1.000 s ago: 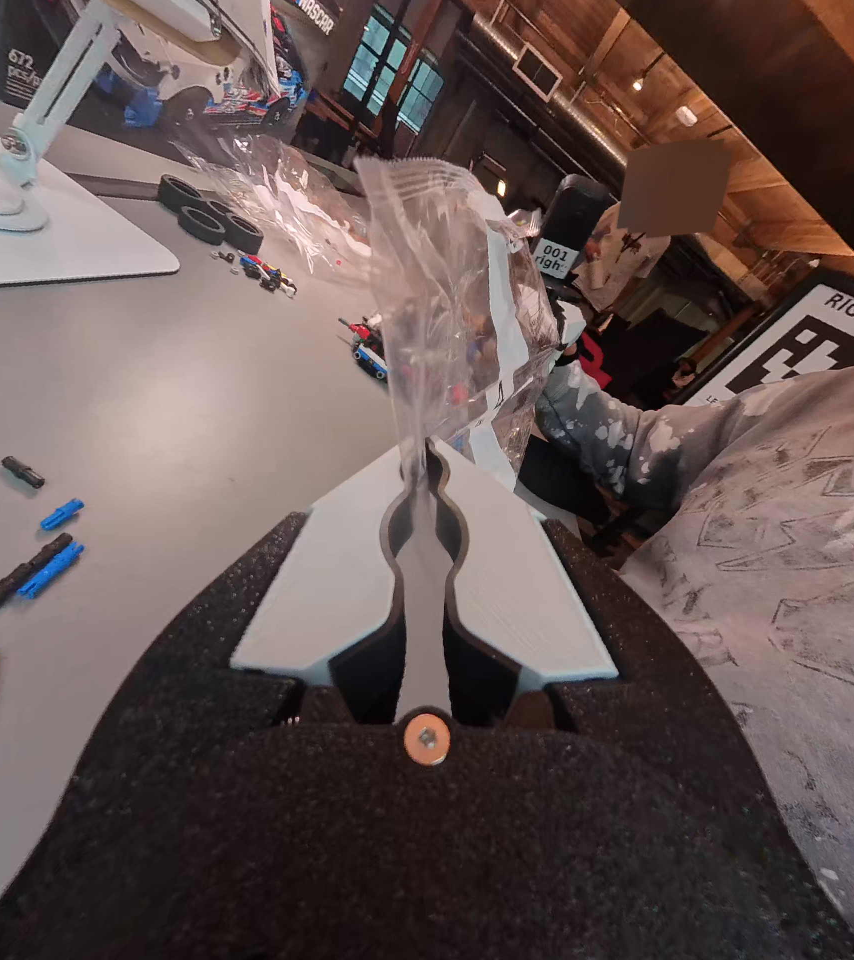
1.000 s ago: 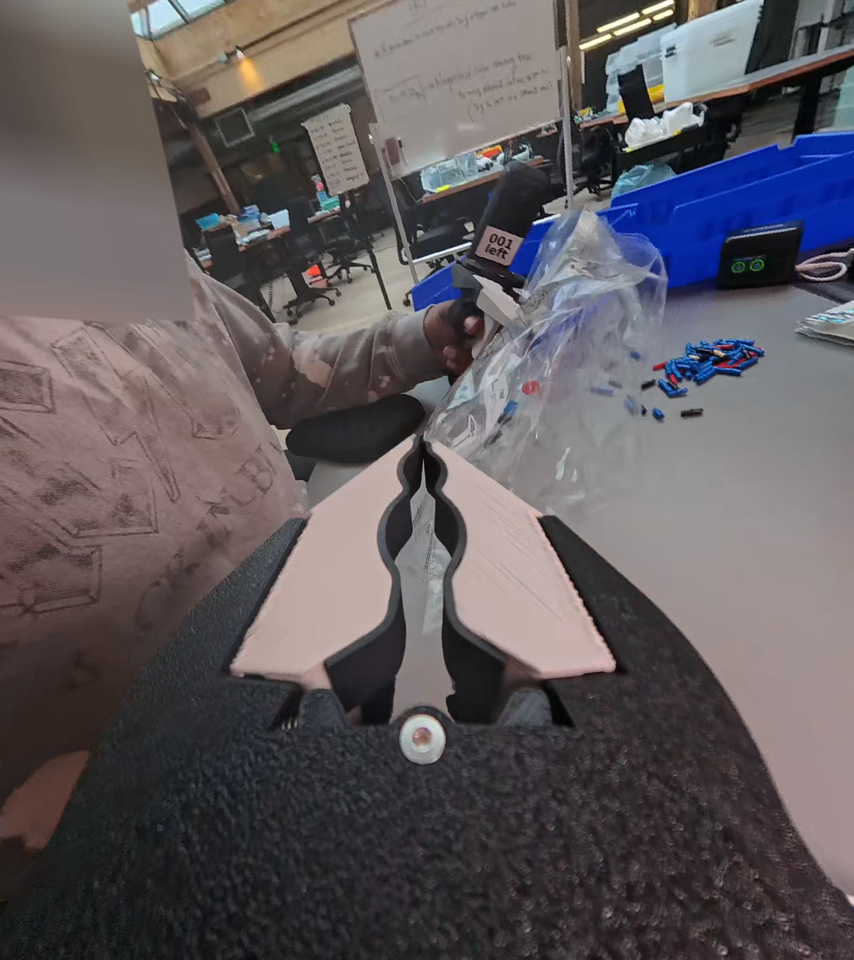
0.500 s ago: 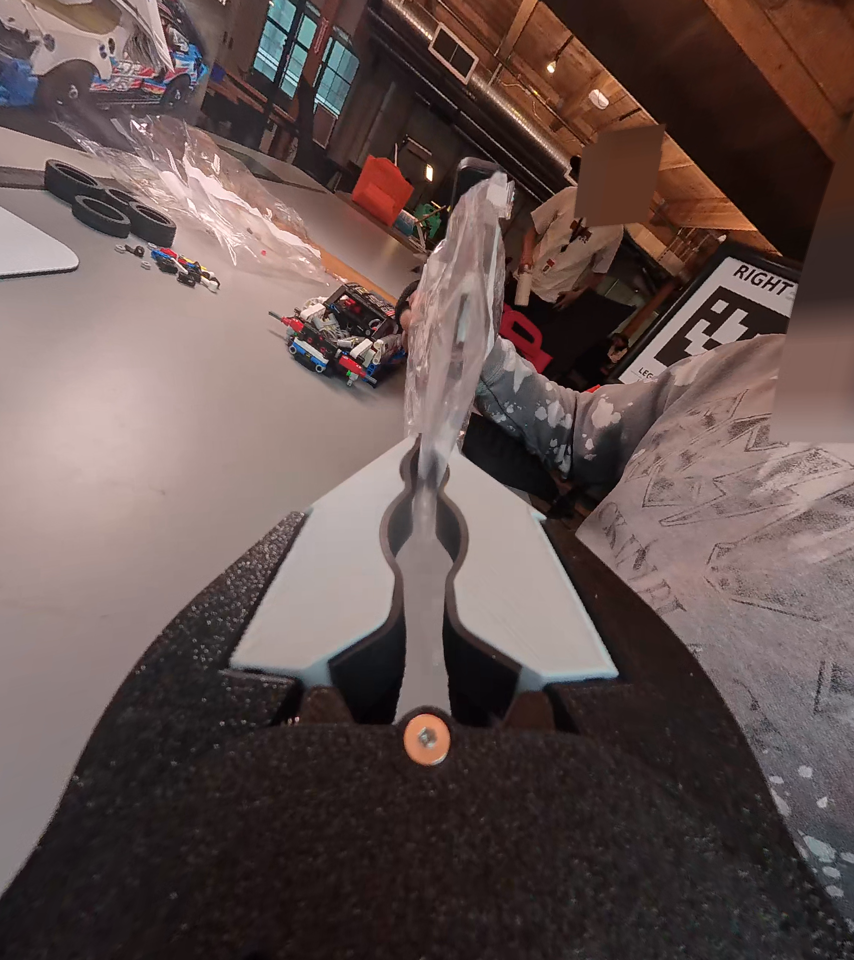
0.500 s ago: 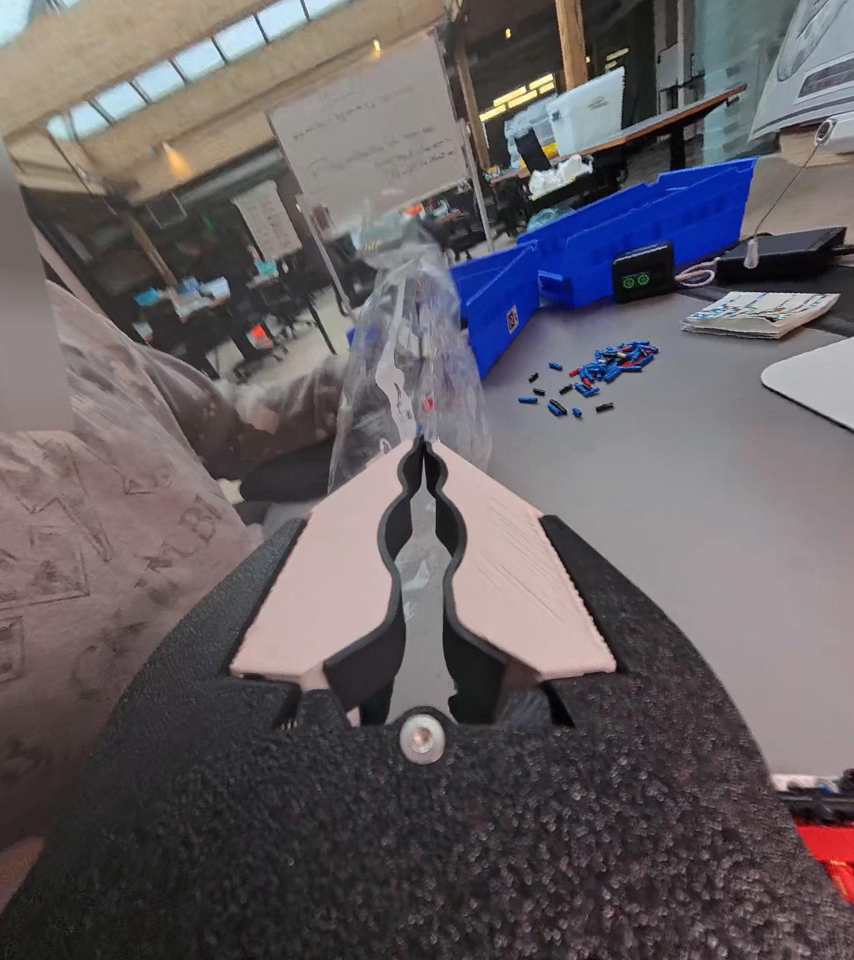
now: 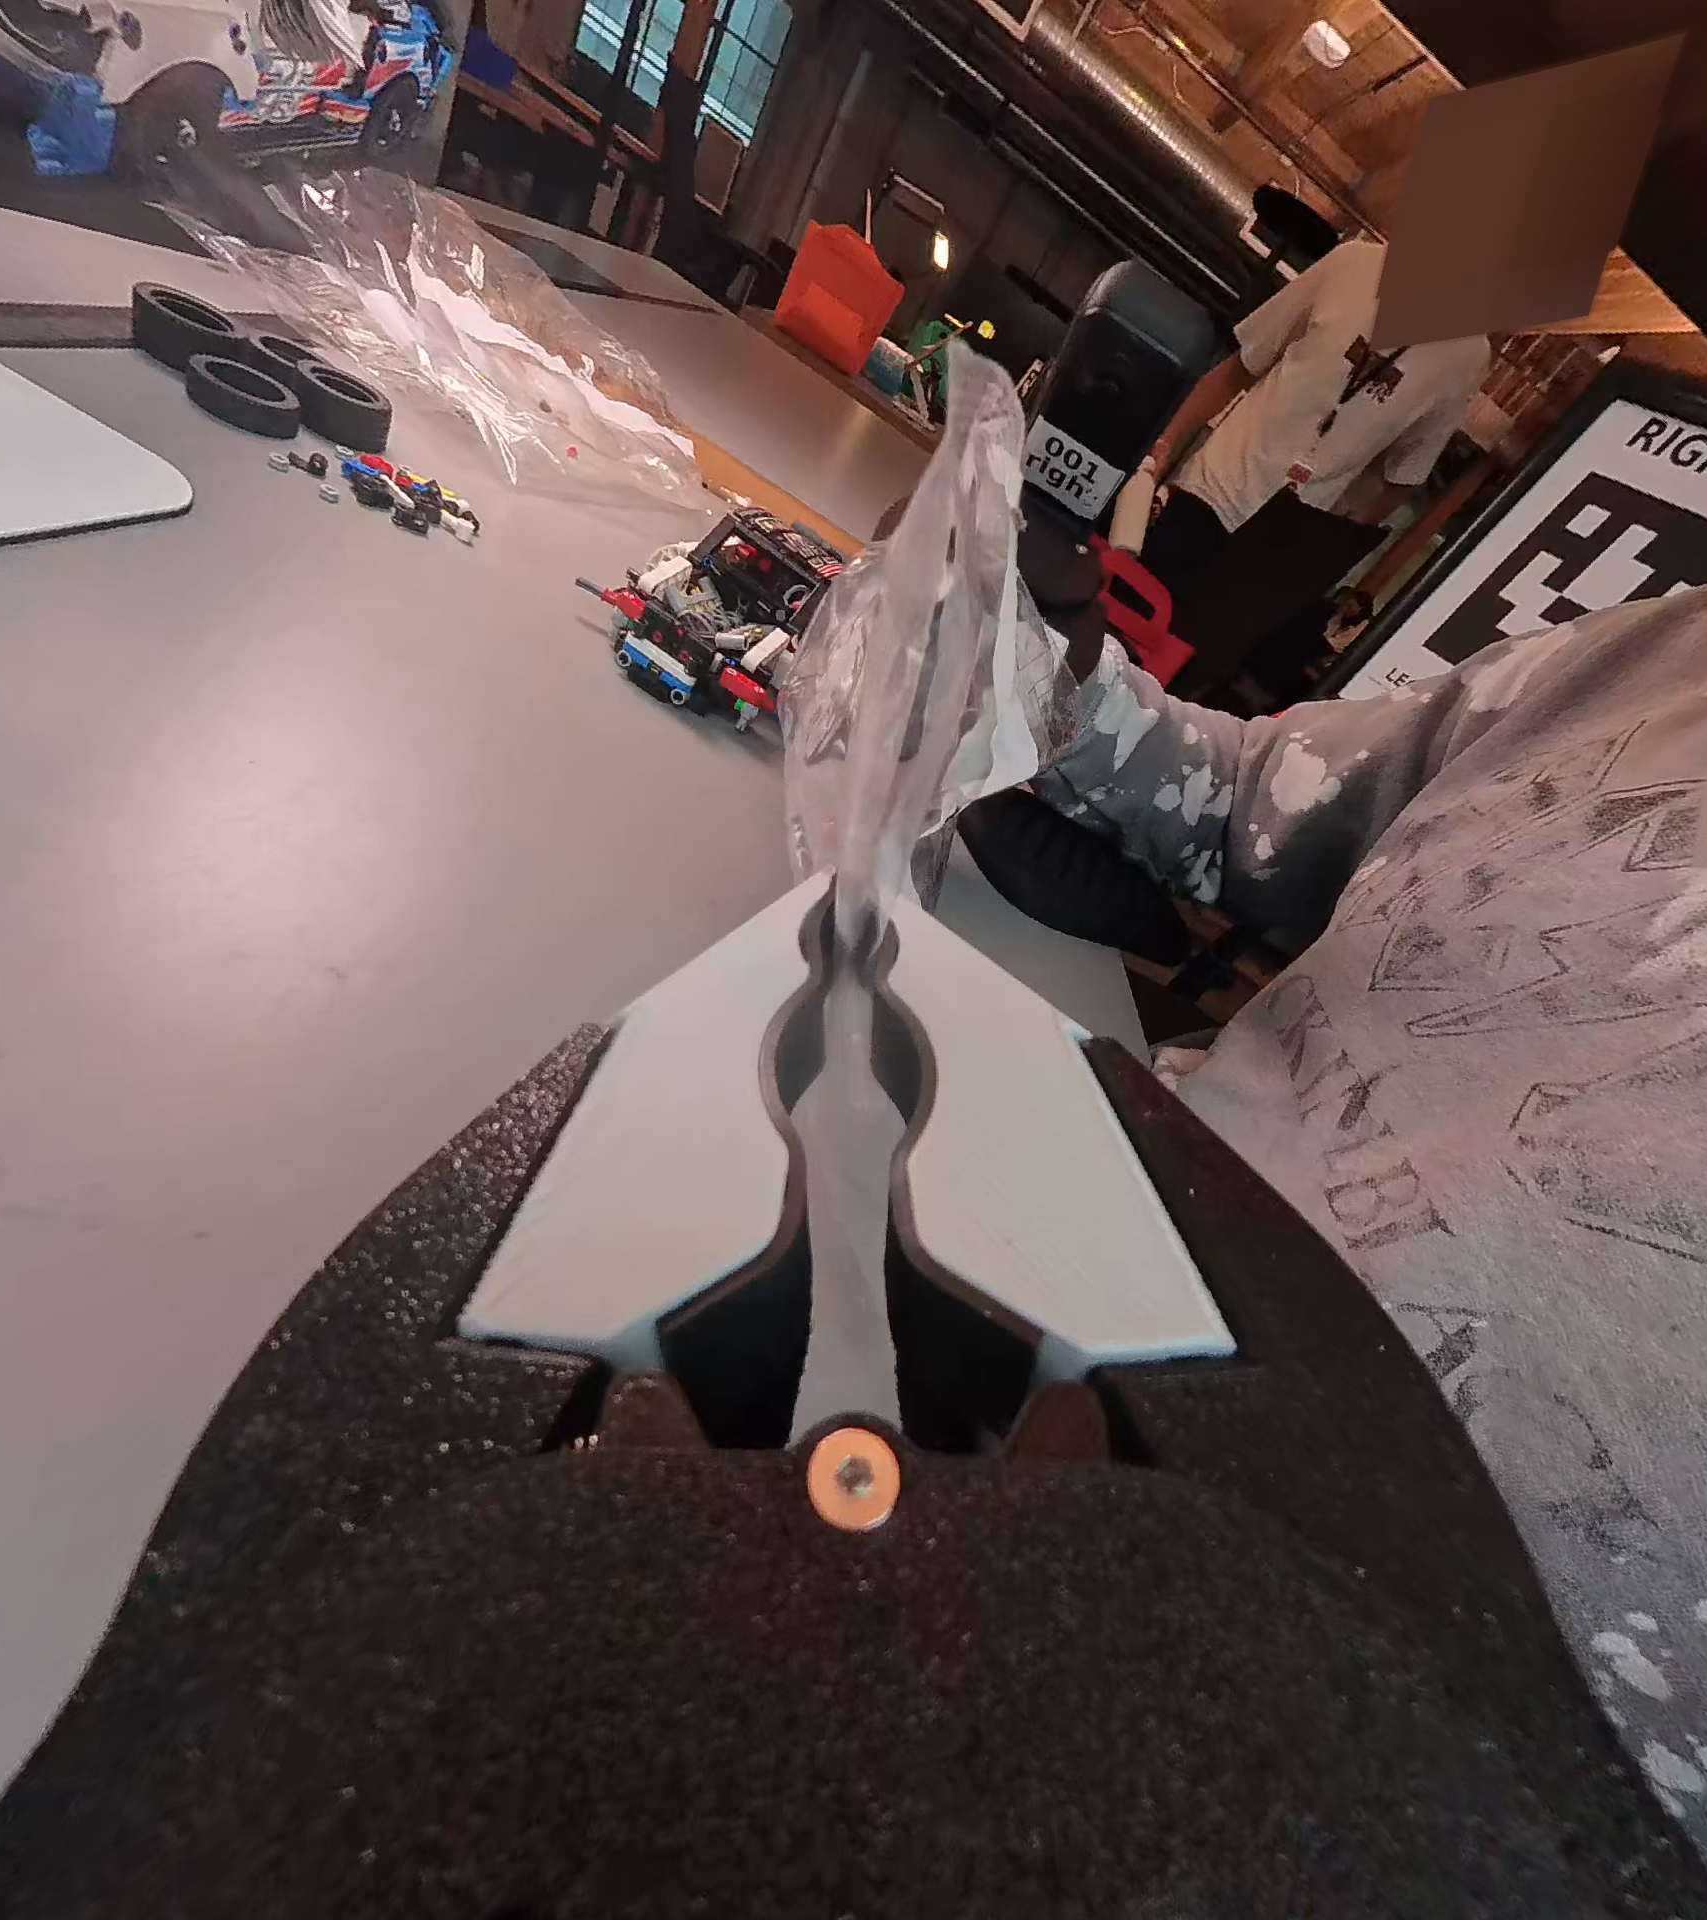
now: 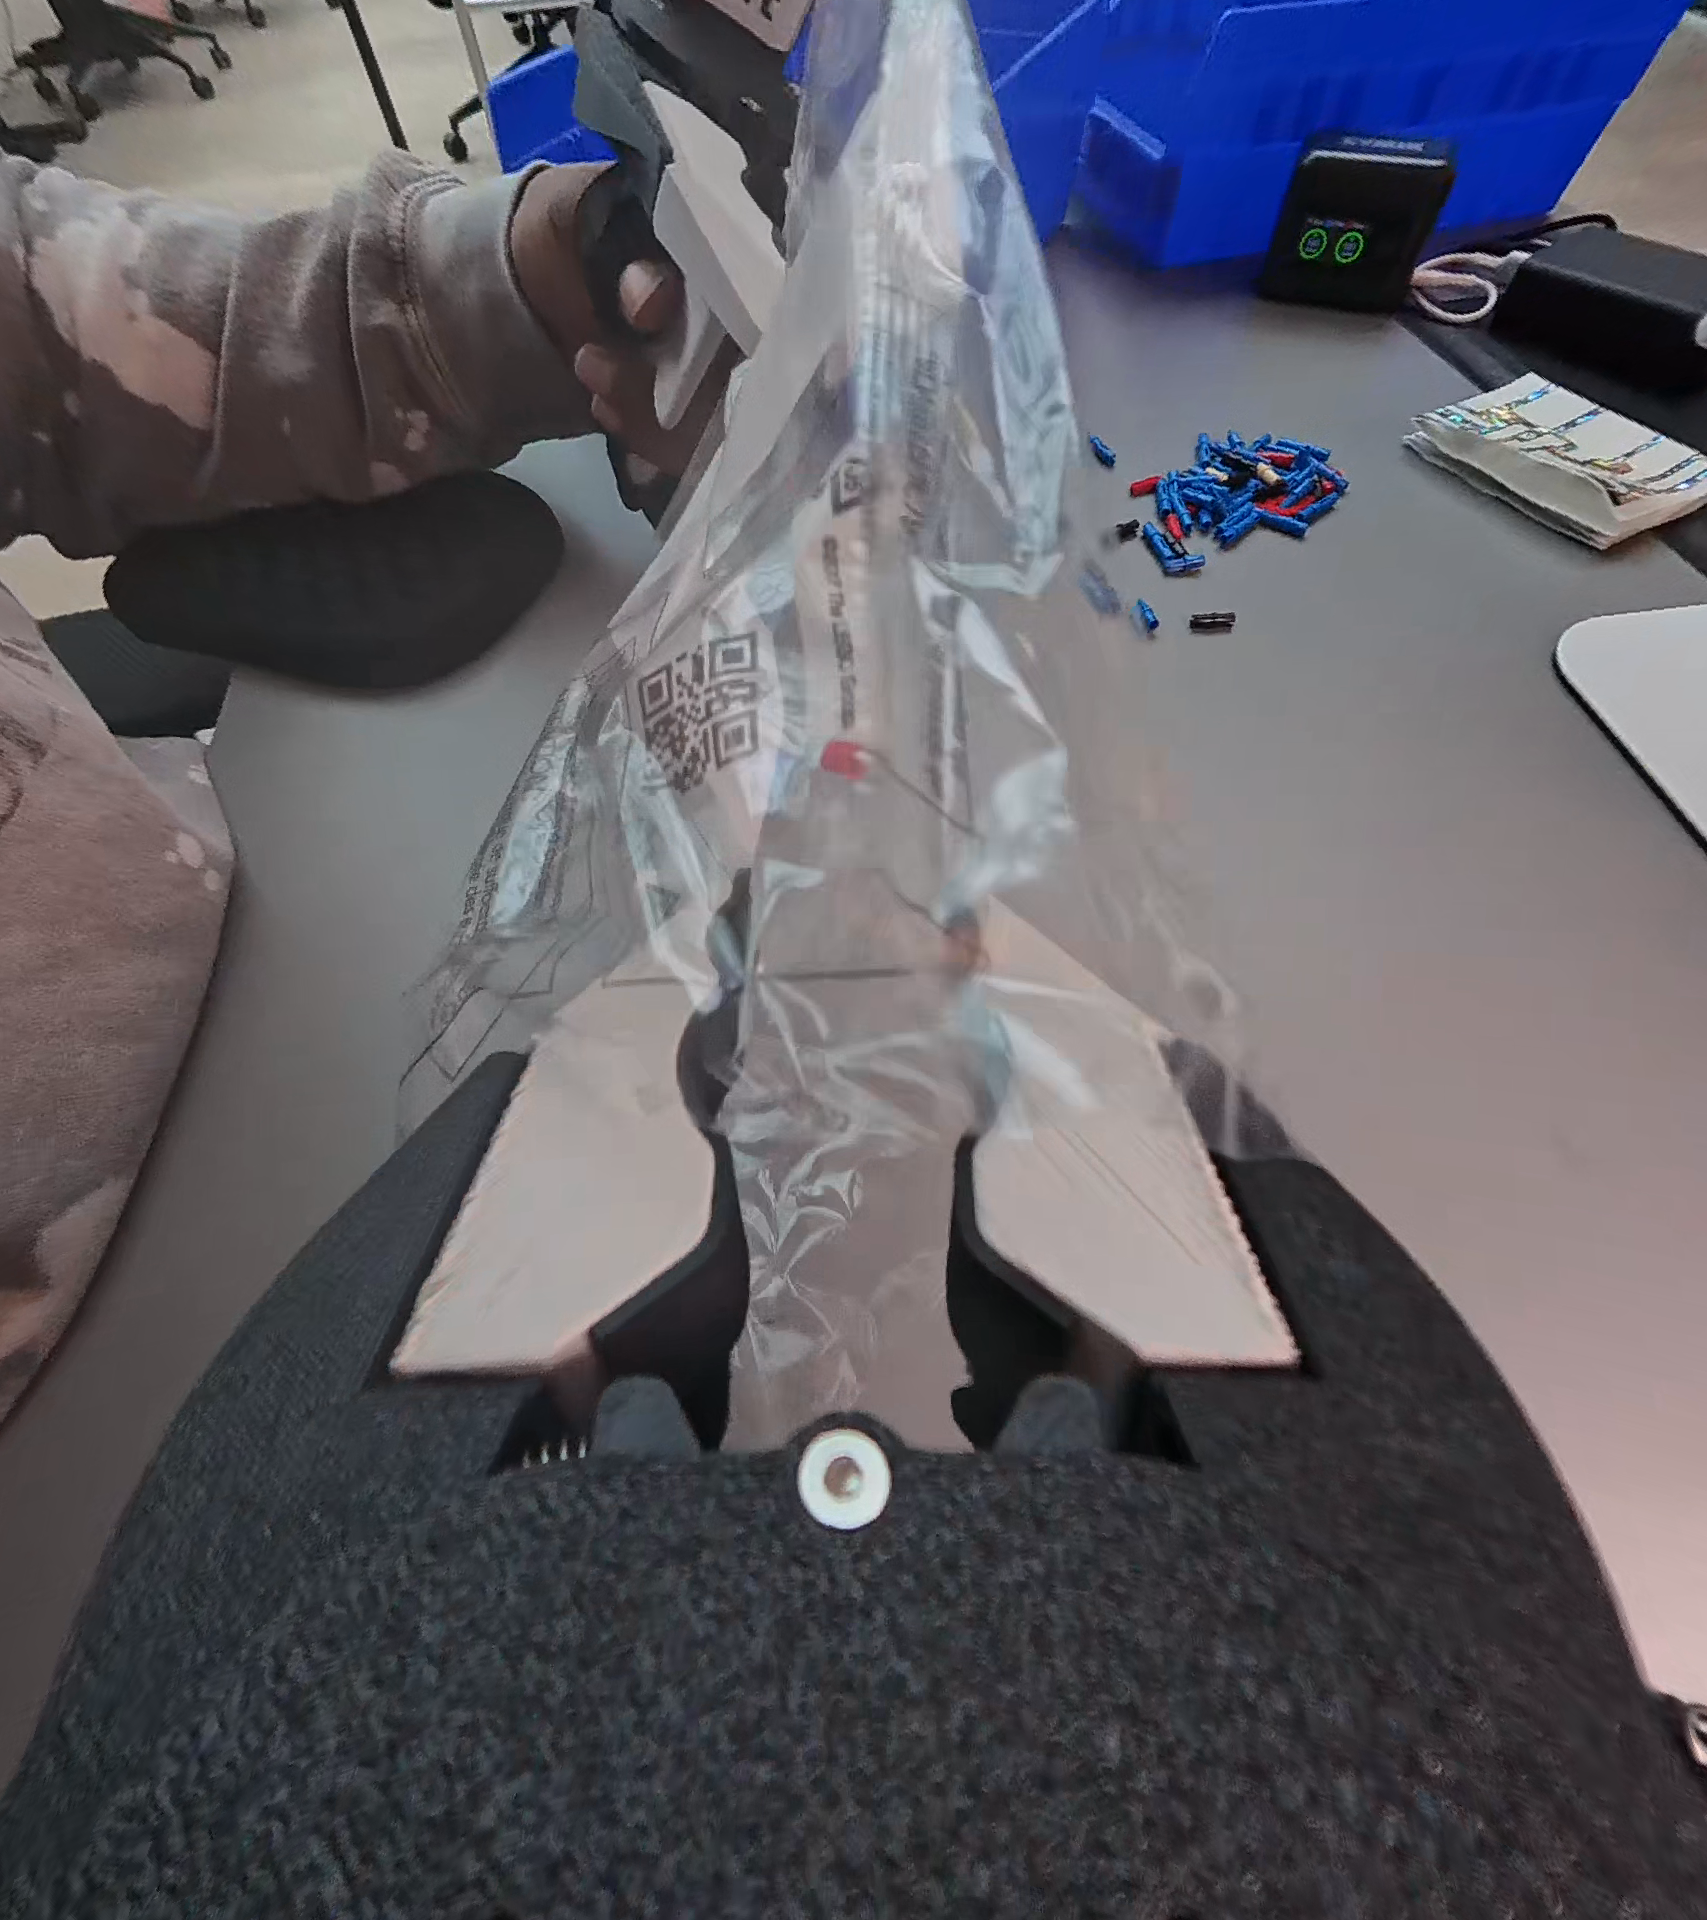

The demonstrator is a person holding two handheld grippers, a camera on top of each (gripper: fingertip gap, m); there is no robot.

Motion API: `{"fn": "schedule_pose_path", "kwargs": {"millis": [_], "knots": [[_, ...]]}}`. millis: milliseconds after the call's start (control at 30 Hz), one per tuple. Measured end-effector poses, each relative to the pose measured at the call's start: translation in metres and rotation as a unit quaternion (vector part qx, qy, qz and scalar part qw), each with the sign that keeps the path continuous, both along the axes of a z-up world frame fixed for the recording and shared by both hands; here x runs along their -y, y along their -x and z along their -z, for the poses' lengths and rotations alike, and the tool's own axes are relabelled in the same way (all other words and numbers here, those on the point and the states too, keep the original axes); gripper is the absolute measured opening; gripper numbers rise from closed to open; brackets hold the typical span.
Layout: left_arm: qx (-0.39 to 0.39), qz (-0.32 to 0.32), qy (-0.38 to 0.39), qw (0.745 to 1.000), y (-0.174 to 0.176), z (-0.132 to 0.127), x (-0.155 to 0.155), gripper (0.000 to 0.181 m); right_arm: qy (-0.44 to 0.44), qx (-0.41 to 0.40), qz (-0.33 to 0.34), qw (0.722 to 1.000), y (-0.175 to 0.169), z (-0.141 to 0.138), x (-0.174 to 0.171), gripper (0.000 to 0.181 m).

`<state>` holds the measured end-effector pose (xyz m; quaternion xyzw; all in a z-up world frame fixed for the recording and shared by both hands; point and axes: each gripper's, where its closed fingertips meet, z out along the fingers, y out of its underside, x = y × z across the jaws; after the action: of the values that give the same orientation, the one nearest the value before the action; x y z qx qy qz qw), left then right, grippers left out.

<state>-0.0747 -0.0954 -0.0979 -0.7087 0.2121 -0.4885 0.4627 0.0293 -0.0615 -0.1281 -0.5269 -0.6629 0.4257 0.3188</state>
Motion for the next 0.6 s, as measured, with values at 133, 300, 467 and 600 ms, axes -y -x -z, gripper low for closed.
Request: {"fn": "schedule_pose_path", "kwargs": {"millis": [133, 300, 467, 600], "knots": [[-0.015, 0.014, -0.009, 1.000, -0.008, 0.002, 0.004, 0.000, -0.002, 0.010, -0.006, 1.000, 0.007, 0.009, 0.006, 0.032], [-0.019, 0.050, -0.035, 0.998, -0.019, -0.002, 0.017, 0.000, 0.053, 0.021, -0.012, 0.998, 0.013, 0.014, 0.012, 0.029], [-0.016, 0.090, -0.066, 0.994, -0.034, -0.008, 0.030, 0.000, 0.100, 0.034, -0.019, 0.994, 0.018, 0.020, 0.018, 0.017], [-0.015, 0.104, -0.085, 0.991, -0.041, -0.013, 0.037, 0.000, 0.116, 0.023, -0.023, 0.993, 0.021, 0.016, 0.022, 0.000]]}}
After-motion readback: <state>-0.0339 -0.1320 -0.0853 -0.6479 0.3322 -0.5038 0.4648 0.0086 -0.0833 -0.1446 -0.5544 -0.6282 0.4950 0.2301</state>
